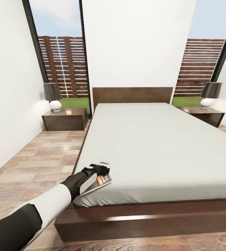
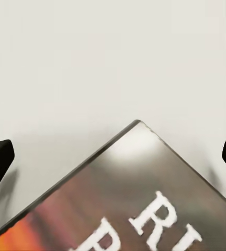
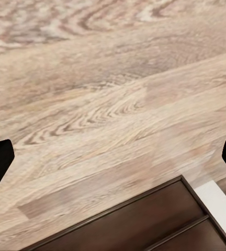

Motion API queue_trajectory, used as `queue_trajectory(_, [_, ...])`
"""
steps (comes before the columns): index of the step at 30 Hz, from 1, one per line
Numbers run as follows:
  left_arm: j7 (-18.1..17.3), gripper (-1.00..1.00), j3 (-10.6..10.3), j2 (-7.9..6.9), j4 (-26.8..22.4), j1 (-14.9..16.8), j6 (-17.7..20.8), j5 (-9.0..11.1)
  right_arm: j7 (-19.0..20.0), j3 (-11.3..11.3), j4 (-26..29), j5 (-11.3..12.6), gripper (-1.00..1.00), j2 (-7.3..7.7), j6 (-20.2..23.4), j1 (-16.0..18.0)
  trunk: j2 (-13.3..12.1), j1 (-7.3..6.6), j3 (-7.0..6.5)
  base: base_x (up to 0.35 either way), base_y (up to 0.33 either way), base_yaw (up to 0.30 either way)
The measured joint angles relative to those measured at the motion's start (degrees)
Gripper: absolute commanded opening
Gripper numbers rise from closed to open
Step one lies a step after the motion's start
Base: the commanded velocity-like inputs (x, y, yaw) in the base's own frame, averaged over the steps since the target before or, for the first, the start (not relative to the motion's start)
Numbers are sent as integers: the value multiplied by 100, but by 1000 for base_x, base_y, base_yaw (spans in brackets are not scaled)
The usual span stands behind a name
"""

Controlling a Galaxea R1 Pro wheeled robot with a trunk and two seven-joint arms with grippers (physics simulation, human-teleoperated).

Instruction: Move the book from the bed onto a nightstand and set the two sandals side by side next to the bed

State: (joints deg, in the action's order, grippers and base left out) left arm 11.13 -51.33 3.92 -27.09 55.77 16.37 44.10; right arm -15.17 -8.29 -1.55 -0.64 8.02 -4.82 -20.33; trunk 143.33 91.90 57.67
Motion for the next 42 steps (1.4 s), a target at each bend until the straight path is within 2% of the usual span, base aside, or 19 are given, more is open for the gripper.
queue_trajectory(28, [3,100,1,-1,4,0,-7,3,0,0,-1,0,100,0,0,0,0,0,0,-4,0,0])
queue_trajectory(36, [24,100,6,9,17,4,-102,61,-4,0,-4,0,100,-2,1,0,0,0,1,0,0,0])
queue_trajectory(40, [140,100,14,19,8,85,-128,67,-4,0,-7,2,100,-2,2,0,0,0,1,0,0,0])
queue_trajectory(42, [282,100,23,22,7,272,-142,70,-5,0,-9,1,100,-4,1,0,0,0,0,0,0,0])
